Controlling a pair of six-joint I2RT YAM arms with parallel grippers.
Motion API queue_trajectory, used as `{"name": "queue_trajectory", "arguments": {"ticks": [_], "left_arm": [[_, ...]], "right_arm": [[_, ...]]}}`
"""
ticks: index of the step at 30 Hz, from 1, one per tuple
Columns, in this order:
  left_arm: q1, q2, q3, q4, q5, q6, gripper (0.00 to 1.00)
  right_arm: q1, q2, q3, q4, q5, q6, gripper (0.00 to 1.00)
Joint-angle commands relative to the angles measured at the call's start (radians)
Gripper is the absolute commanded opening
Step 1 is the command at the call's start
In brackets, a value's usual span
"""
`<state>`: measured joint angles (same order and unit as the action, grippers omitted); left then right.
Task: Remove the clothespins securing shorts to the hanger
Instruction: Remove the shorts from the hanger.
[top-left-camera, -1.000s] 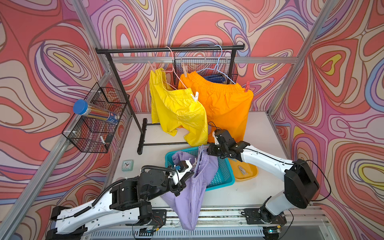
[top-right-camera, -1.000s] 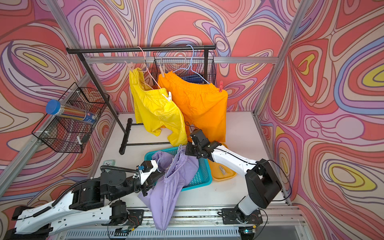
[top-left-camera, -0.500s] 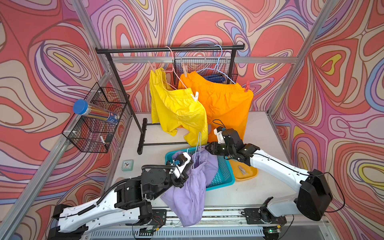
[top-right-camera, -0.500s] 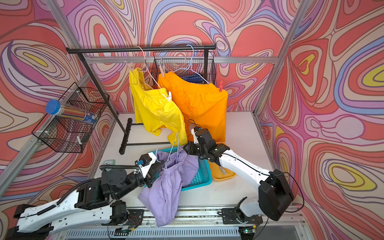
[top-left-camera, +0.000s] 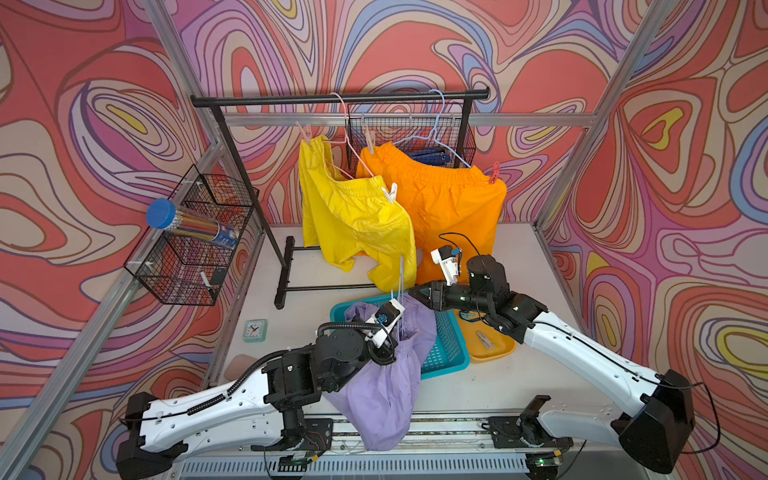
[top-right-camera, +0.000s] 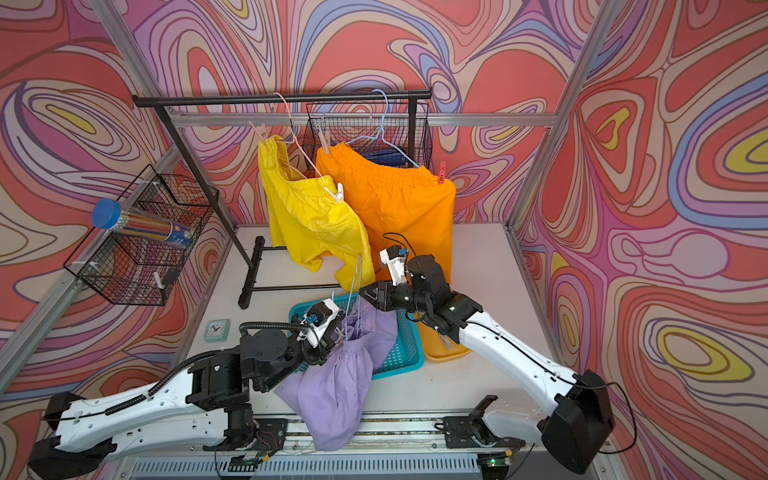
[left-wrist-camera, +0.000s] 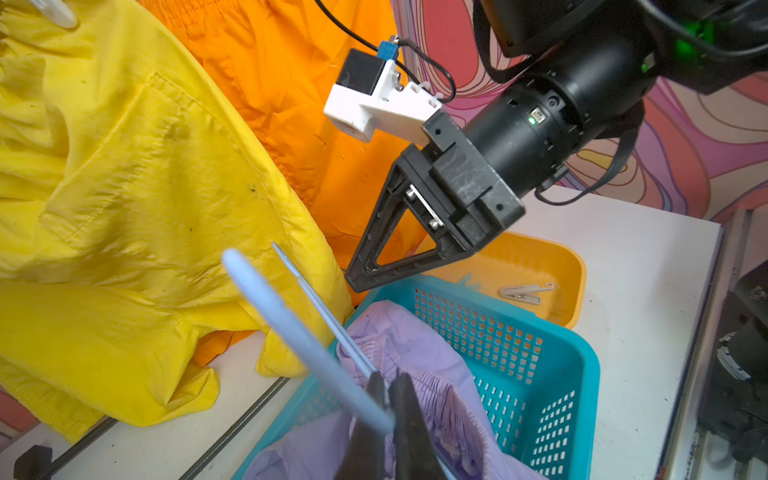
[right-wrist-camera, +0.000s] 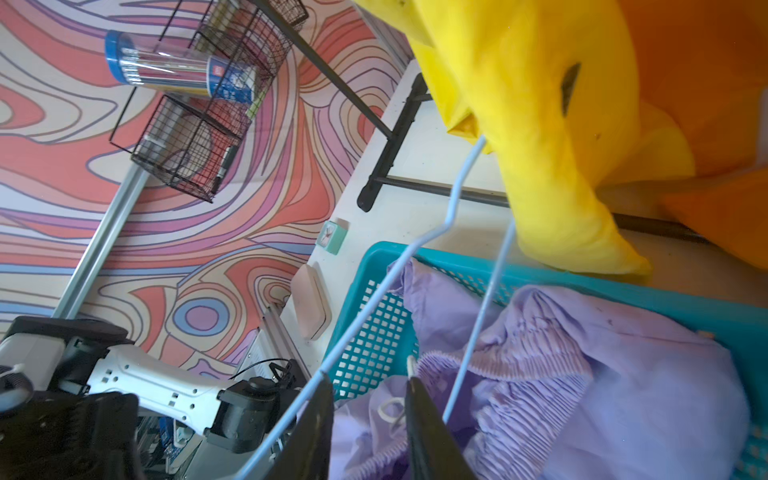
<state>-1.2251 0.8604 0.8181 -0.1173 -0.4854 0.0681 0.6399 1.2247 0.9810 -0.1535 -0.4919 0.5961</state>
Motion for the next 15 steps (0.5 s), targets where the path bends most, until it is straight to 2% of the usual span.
{"name": "queue_trajectory", "arguments": {"ticks": [1, 9, 15], "left_arm": [[0.021, 0.024, 0.042, 0.067, -0.034, 0.001, 0.0], [0.053, 0.04, 0.045, 0.104, -0.059, -0.006, 0.0], [0.081, 0.047, 0.045, 0.104, -0.037, -0.037, 0.0]], "right_arm": [[0.0, -0.011, -0.047, 0.105, -0.13, -0.001, 0.31], [0.001, -0.041, -0.13, 0.177, -0.17, -0.005, 0.3], [0.004, -0.08, -0.191, 0.275, -0.222, 0.0, 0.3]]}}
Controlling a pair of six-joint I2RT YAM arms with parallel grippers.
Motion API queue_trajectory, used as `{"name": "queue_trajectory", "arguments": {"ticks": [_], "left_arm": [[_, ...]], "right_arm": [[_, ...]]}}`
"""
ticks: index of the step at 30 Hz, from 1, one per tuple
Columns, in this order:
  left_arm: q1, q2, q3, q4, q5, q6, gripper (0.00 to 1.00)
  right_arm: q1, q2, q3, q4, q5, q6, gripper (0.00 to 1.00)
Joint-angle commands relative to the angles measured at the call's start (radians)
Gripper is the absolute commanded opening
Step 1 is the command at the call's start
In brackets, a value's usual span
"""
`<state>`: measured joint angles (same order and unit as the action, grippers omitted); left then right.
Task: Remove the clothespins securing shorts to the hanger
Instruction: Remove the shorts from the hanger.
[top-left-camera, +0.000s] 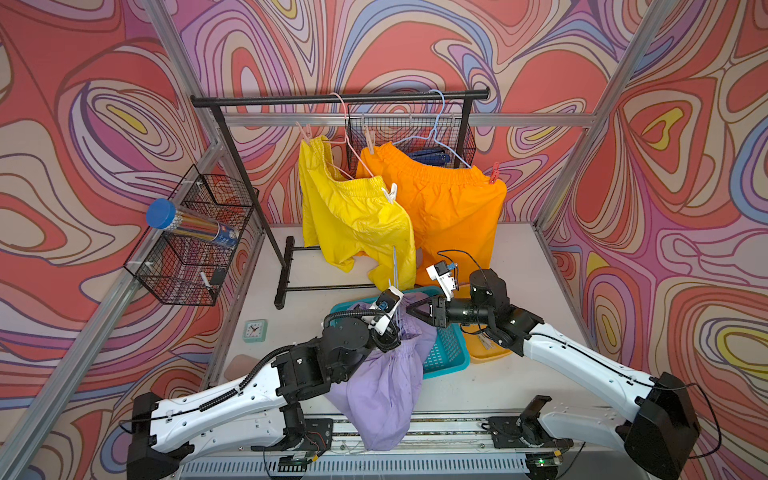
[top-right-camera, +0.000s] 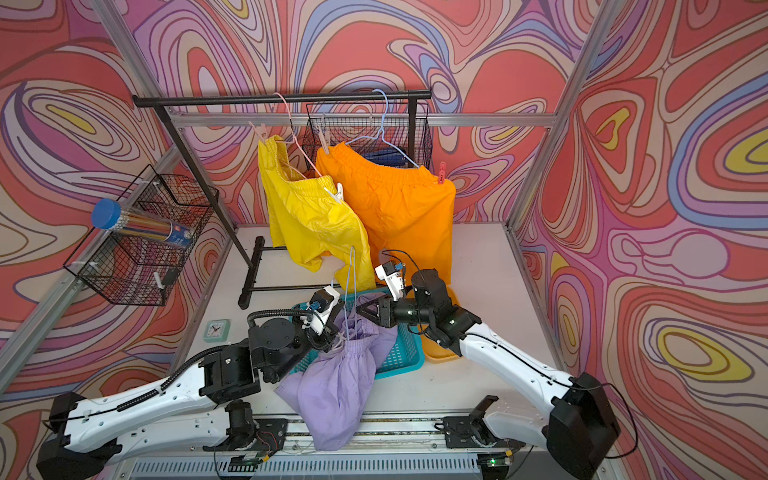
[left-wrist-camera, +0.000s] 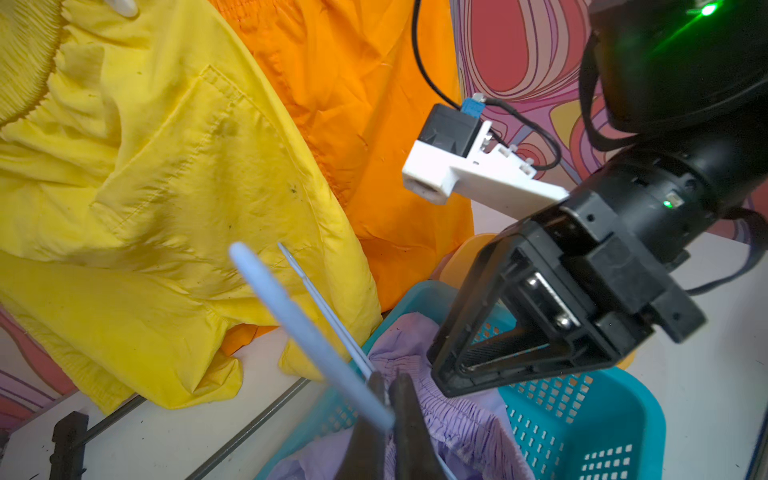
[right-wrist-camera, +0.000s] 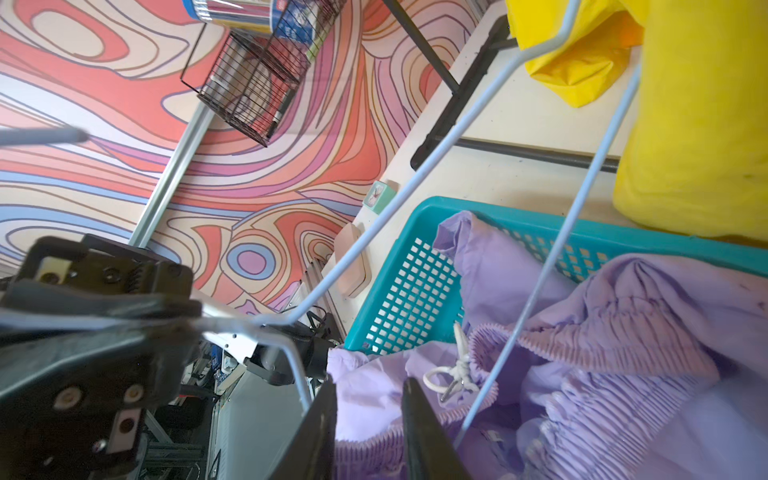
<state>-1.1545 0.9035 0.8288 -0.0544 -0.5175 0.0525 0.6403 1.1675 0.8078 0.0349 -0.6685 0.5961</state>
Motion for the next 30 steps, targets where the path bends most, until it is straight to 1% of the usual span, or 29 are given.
{"name": "queue_trajectory", "arguments": {"ticks": [1, 4, 10, 17, 22, 24, 25, 27, 29, 30], "left_arm": [[0.013, 0.007, 0.035, 0.041, 0.0, -0.024, 0.0], [0.015, 0.017, 0.041, 0.04, 0.015, -0.032, 0.0], [0.015, 0.036, 0.055, 0.038, 0.036, -0.051, 0.0], [0.015, 0.04, 0.055, 0.054, 0.045, -0.058, 0.0], [0.015, 0.057, 0.067, 0.056, 0.063, -0.064, 0.0], [0.015, 0.064, 0.071, 0.052, 0.07, -0.071, 0.0], [0.015, 0.066, 0.071, 0.051, 0.071, -0.076, 0.0], [0.016, 0.065, 0.07, 0.048, 0.075, -0.089, 0.0], [0.016, 0.061, 0.073, 0.03, 0.081, -0.1, 0.0], [0.015, 0.059, 0.077, 0.019, 0.082, -0.107, 0.0]], "right_arm": [[0.007, -0.024, -0.022, 0.096, -0.052, 0.002, 0.3], [0.026, -0.017, -0.021, 0.121, -0.072, -0.003, 0.31], [0.051, 0.012, -0.004, 0.124, -0.065, -0.028, 0.31], [0.064, 0.039, 0.02, 0.06, -0.015, -0.065, 0.31], [0.08, 0.057, 0.03, 0.07, -0.005, -0.065, 0.3], [0.087, 0.061, 0.035, 0.09, -0.009, -0.061, 0.25], [0.089, 0.06, 0.034, 0.101, -0.011, -0.058, 0.21], [0.089, 0.055, 0.033, 0.124, -0.004, -0.049, 0.09], [0.09, 0.055, 0.034, 0.138, 0.001, -0.044, 0.0], [0.089, 0.056, 0.034, 0.144, 0.003, -0.04, 0.0]]}}
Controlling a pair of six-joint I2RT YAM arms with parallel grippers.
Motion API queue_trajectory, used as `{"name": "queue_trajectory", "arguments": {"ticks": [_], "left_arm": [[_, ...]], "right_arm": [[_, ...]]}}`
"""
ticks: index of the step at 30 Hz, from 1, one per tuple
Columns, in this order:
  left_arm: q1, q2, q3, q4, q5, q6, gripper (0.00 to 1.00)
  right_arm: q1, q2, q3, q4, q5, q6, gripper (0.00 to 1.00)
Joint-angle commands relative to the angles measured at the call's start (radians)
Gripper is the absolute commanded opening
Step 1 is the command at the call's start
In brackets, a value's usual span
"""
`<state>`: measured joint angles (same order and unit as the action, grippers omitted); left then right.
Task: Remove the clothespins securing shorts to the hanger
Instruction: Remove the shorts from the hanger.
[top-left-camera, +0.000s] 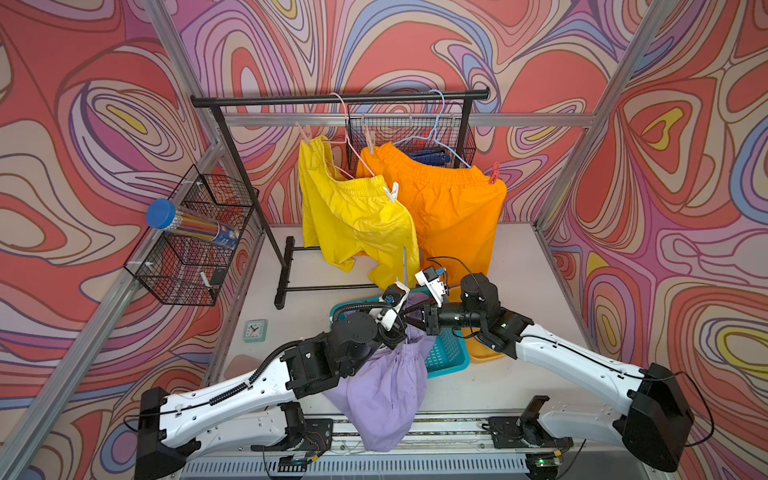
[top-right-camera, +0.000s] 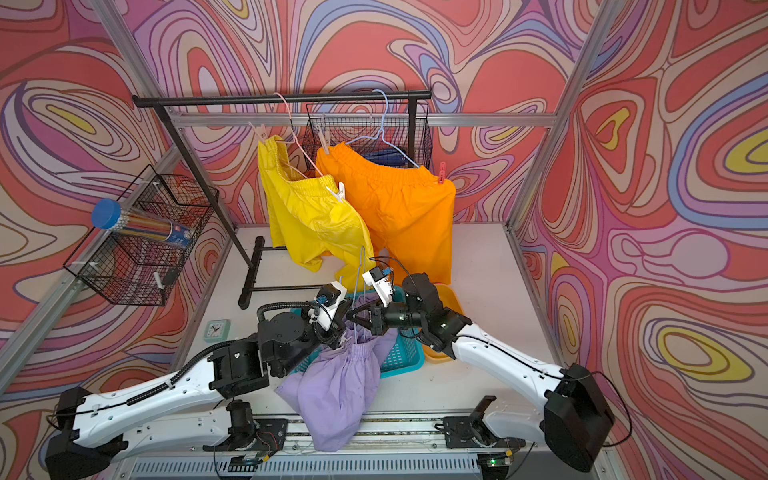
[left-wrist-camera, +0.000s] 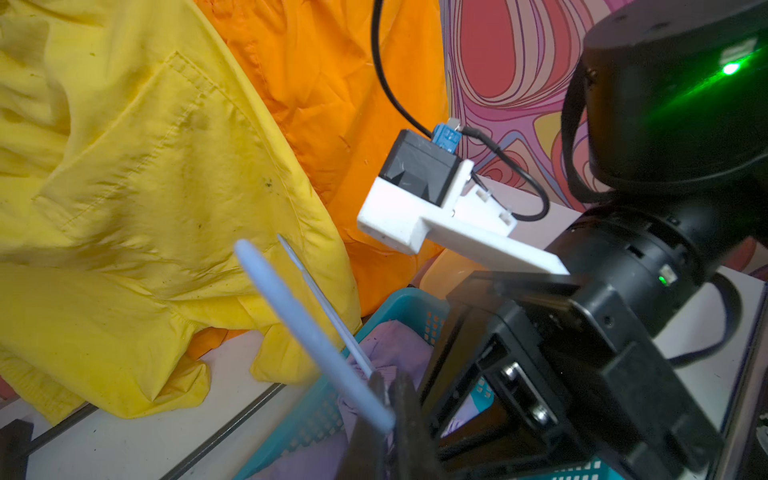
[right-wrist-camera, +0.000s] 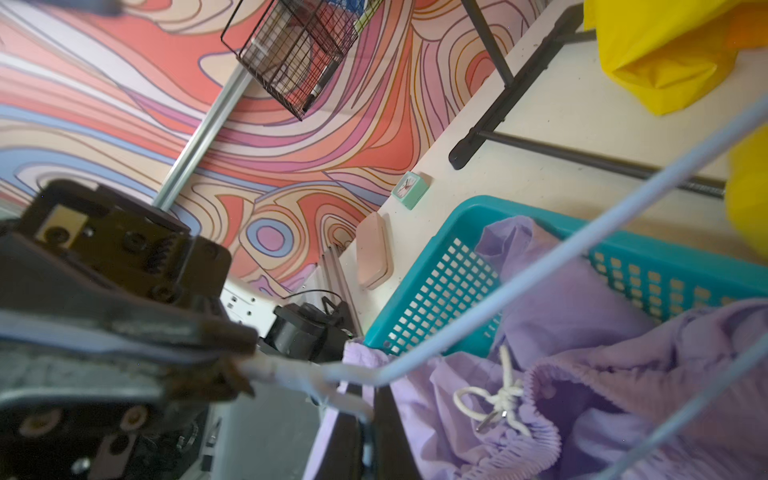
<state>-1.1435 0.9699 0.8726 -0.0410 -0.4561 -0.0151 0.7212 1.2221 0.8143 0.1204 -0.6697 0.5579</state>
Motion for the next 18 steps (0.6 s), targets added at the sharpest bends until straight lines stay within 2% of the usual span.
{"name": "queue_trajectory", "arguments": {"ticks": [1, 3, 6, 8, 11, 18], "left_arm": [[0.005, -0.011, 0.035, -0.007, 0.025, -0.045, 0.0], [0.004, -0.021, 0.041, -0.033, 0.031, -0.059, 0.03], [0.005, -0.035, 0.056, -0.098, 0.052, -0.086, 0.17], [0.004, -0.053, 0.064, -0.151, 0.069, -0.112, 0.35], [0.004, -0.094, 0.055, -0.208, 0.076, -0.146, 0.53], [0.004, -0.224, 0.006, -0.278, 0.054, -0.185, 0.87]], "right_arm": [[0.009, 0.004, 0.028, 0.065, 0.007, 0.003, 0.0], [0.008, 0.011, 0.024, 0.084, 0.01, 0.016, 0.0], [0.008, 0.013, 0.012, 0.126, 0.026, 0.046, 0.0], [0.01, 0.01, 0.006, 0.149, 0.041, 0.063, 0.0], [0.013, -0.006, 0.002, 0.166, 0.063, 0.077, 0.0], [0.021, -0.071, 0.025, 0.144, 0.121, 0.077, 0.0]]}}
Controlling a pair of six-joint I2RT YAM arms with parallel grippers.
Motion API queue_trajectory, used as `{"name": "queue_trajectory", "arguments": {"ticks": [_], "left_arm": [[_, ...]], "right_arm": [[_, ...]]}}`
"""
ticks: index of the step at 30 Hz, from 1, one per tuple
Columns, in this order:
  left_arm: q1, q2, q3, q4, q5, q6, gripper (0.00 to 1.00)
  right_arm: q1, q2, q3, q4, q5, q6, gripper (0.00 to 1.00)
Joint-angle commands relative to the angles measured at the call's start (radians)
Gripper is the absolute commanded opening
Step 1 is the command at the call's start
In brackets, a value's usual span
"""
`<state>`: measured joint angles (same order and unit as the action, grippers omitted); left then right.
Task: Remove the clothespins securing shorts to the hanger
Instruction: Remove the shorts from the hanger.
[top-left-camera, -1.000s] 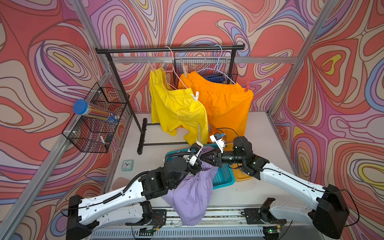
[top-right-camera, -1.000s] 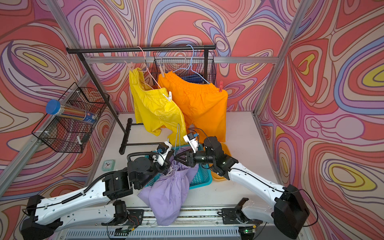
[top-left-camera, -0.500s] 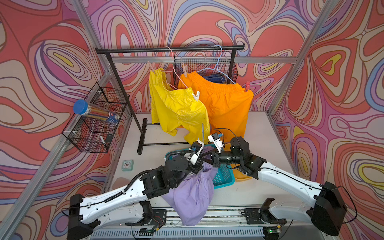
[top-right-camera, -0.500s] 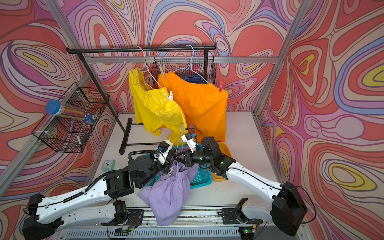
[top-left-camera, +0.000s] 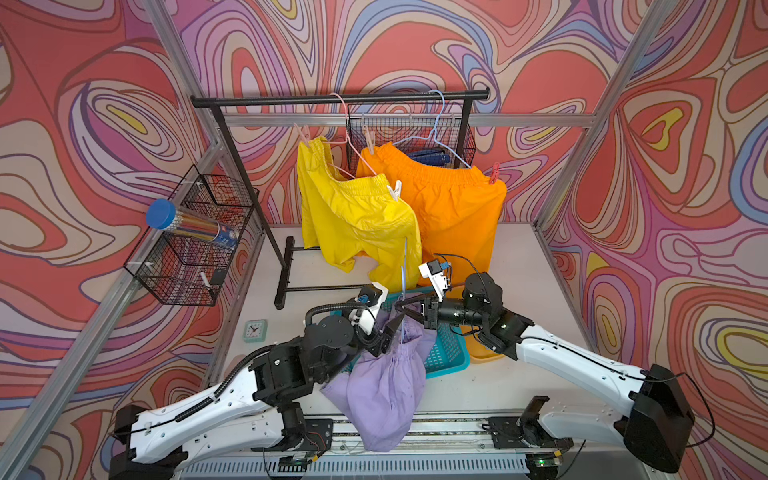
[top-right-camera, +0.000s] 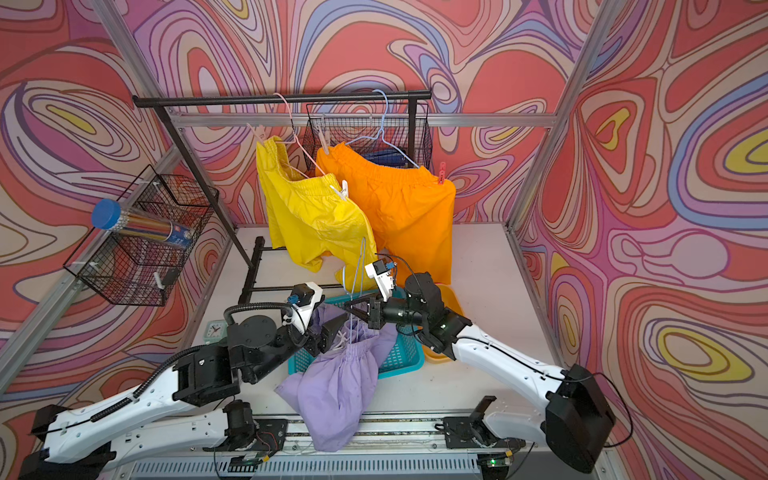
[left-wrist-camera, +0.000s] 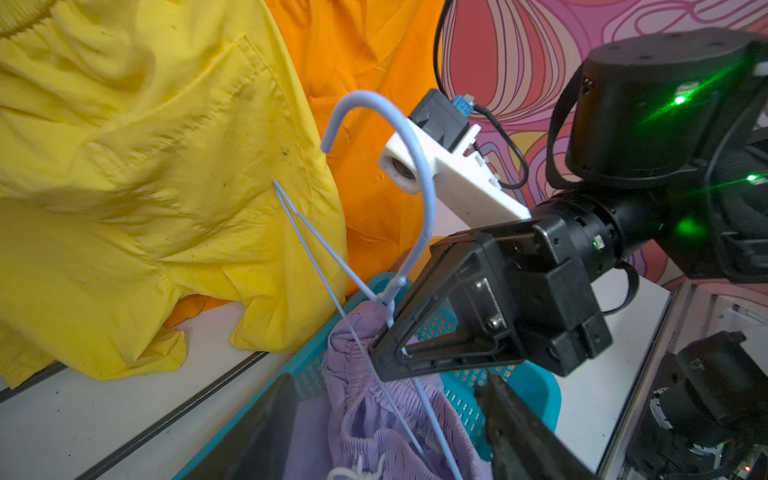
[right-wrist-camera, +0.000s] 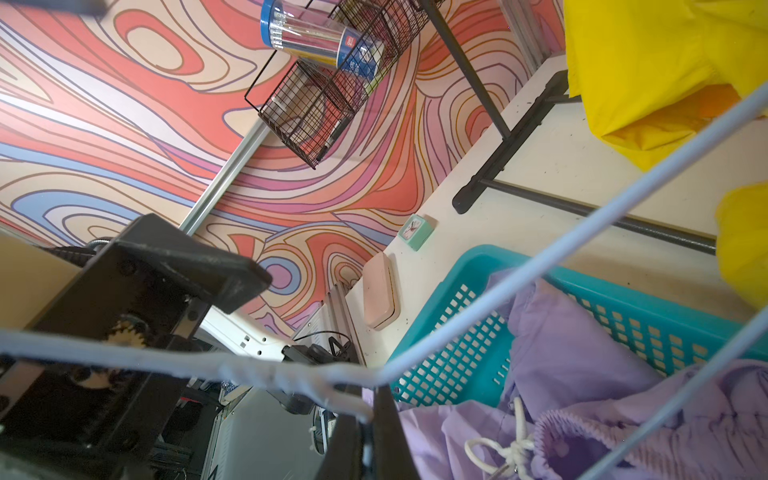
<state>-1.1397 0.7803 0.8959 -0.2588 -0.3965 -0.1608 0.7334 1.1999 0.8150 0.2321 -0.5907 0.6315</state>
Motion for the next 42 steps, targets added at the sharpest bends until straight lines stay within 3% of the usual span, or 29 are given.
{"name": "queue_trajectory", "arguments": {"ticks": [1, 4, 18, 23, 34, 42], "left_arm": [[0.0, -0.046, -0.015, -0.076, -0.004, -0.04, 0.92], [0.001, -0.064, -0.001, -0.13, -0.007, -0.048, 1.0], [0.0, -0.067, 0.004, -0.228, 0.035, -0.089, 1.0], [0.0, -0.019, 0.018, -0.261, 0.058, -0.094, 1.0], [0.001, 0.066, 0.039, -0.284, 0.167, -0.12, 1.0], [-0.001, 0.179, 0.088, -0.389, 0.269, -0.161, 1.0]], "right_arm": [[0.009, -0.063, 0.028, 0.025, 0.052, 0.004, 0.0], [0.009, -0.102, 0.04, 0.003, 0.076, 0.005, 0.0], [0.011, -0.267, 0.046, -0.076, 0.22, 0.001, 0.0], [0.011, -0.329, -0.003, -0.101, 0.33, 0.01, 0.0], [0.011, -0.436, -0.104, -0.176, 0.63, 0.064, 0.0], [0.011, -0.424, -0.042, -0.465, 1.023, 0.11, 0.0]]}}
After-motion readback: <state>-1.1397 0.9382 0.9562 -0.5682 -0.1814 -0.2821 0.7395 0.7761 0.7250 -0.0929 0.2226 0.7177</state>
